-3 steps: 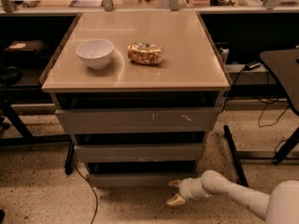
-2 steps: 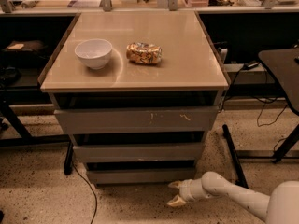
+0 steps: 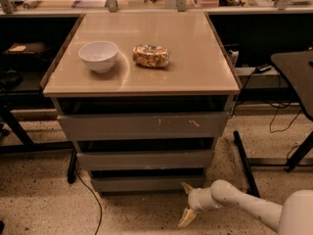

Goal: Close bottom drawer

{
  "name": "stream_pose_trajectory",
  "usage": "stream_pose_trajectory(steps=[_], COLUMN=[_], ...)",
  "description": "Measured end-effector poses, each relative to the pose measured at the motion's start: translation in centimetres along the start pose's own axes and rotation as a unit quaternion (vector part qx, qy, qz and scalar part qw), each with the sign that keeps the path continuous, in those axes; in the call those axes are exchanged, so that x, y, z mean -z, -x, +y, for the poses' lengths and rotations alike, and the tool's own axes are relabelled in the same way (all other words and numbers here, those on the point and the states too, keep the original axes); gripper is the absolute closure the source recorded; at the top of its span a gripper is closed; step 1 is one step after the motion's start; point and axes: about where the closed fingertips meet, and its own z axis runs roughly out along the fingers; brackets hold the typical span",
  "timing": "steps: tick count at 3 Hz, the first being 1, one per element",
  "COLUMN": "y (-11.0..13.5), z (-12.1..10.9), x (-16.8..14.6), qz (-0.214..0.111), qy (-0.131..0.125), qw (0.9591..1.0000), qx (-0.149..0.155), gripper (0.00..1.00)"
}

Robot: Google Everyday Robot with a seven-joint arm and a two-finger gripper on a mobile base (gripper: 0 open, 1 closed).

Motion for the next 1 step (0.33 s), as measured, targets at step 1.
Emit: stream_pose_trajectory(steps=[1], y=[0.0], z=[0.0], x=[0.0], qz=[0.0], qy=[0.0], qw=[1.0], qx=[0.0], gripper=[0.0])
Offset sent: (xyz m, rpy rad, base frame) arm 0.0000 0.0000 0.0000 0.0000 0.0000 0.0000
